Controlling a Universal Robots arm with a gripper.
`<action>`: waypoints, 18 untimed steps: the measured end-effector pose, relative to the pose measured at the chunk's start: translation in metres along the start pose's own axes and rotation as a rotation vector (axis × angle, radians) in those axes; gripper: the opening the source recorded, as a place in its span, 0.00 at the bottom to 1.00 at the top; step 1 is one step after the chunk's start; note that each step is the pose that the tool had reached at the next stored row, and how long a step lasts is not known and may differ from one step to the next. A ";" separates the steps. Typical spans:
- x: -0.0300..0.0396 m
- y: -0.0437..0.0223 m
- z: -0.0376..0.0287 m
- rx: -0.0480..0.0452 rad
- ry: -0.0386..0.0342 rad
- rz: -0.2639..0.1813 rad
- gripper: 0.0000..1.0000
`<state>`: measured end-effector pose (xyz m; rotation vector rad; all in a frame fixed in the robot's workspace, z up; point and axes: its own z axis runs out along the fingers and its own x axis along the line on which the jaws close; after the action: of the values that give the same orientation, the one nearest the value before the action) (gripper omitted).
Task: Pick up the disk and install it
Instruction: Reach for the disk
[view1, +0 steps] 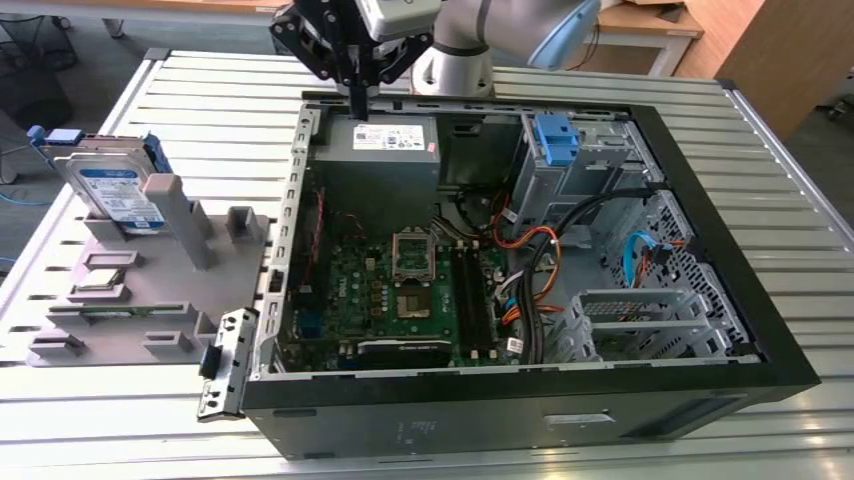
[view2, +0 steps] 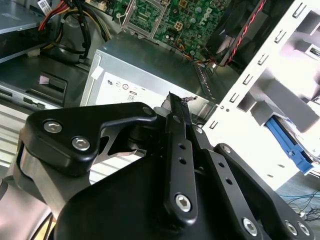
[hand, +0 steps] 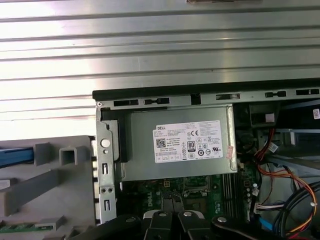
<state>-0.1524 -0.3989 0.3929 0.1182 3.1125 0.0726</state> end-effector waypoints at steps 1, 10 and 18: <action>0.0012 -0.0001 0.0000 0.0000 0.0000 0.000 0.11; 0.0174 -0.0013 -0.0003 0.0001 0.0000 0.000 0.11; 0.0338 -0.0026 -0.0004 0.0000 0.0000 0.000 0.11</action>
<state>-0.1862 -0.3989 0.3924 0.1185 3.1124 0.0726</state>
